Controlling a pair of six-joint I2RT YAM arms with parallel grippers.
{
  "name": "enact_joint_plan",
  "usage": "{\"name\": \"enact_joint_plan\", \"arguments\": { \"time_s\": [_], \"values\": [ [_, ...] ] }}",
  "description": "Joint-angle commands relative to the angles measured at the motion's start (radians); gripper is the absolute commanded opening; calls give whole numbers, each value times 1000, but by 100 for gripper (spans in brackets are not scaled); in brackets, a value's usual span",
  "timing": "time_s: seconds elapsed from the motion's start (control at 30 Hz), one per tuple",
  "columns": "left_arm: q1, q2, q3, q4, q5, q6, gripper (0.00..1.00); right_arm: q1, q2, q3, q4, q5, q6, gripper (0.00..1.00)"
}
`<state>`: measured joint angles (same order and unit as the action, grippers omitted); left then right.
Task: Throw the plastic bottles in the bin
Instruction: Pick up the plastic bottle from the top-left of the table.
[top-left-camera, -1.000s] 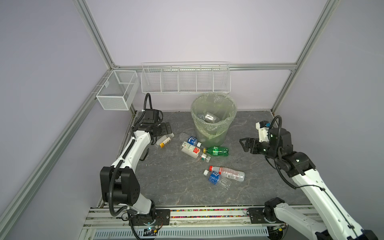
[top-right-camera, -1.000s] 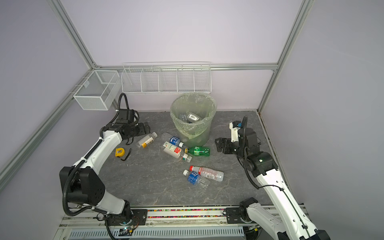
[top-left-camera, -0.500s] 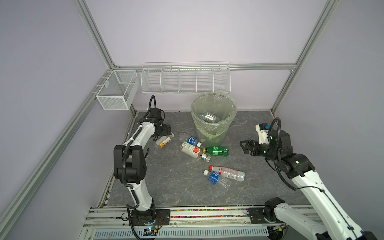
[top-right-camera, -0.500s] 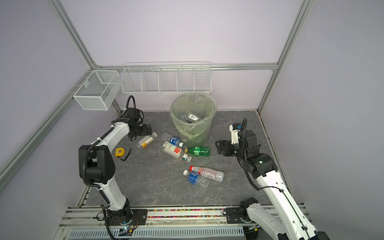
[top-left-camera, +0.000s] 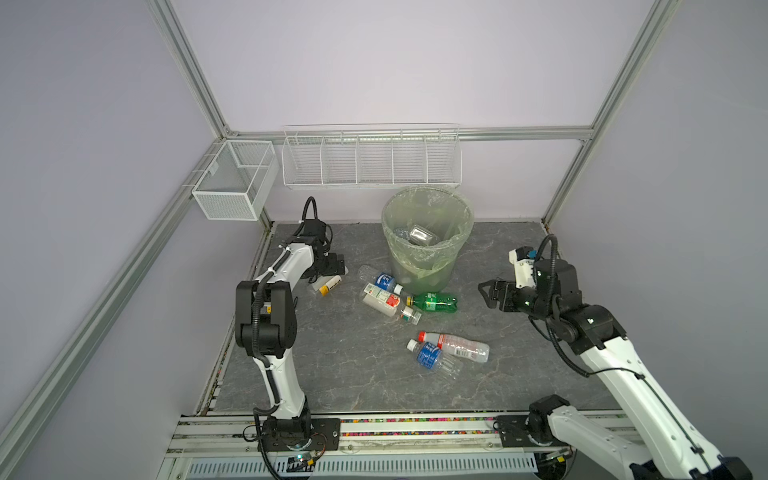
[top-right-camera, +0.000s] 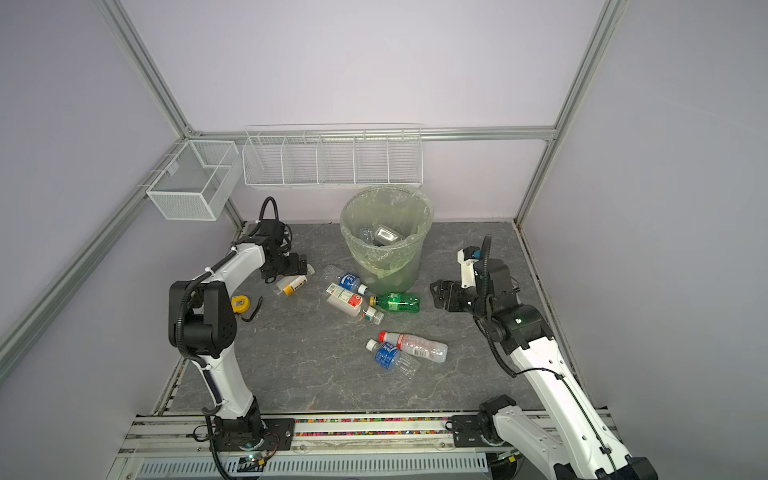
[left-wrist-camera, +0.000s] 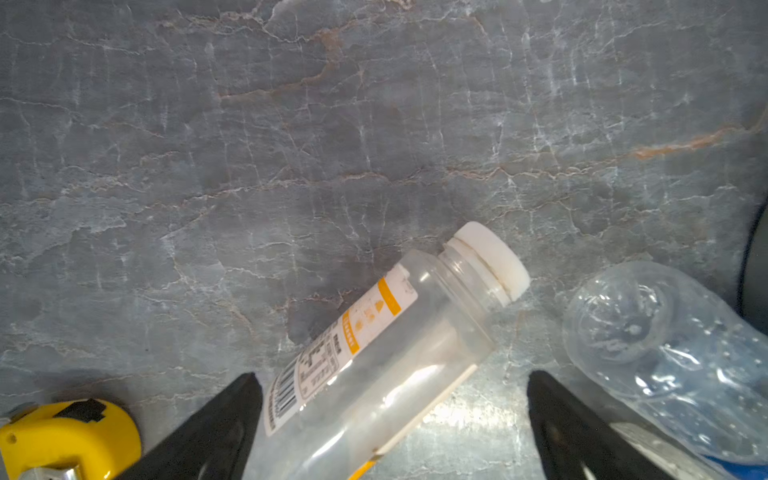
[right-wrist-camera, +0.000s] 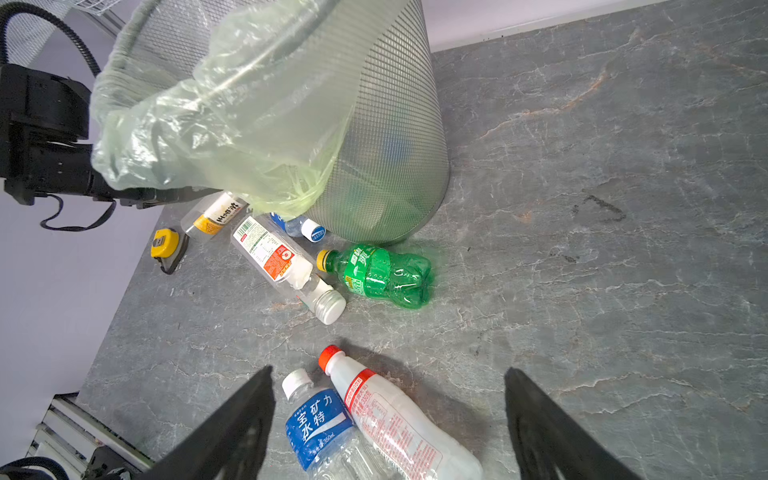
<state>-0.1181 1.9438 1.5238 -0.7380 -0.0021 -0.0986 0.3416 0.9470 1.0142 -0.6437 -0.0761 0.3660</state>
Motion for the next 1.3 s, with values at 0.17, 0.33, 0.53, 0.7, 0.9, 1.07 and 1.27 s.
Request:
{"name": "enact_joint_plan", "arguments": {
  "time_s": [0.17, 0.33, 0.53, 0.7, 0.9, 1.07, 1.27],
  "values": [
    [1, 45, -16, 0, 19, 7, 99, -5, 2, 13, -15, -17, 3, 88],
    [1, 66, -18, -2, 35, 2, 100, -6, 1, 14, -15, -8, 4, 88],
    [1, 58, -55, 32, 69, -25, 97, -5, 9, 17, -13, -18, 9, 88],
    [-1, 42, -123, 93, 157, -76, 87, -7, 12, 21, -18, -15, 9, 88],
    [-22, -23, -223, 150, 129, -118, 82, -7, 12, 25, -23, -16, 13, 88],
    [-26, -78, -273, 192, 110, -145, 76, -8, 22, 24, -23, -18, 16, 88],
    [-29, -81, -277, 192, 94, -148, 66, -8, 31, 26, -19, -25, 28, 88]
  ]
}}
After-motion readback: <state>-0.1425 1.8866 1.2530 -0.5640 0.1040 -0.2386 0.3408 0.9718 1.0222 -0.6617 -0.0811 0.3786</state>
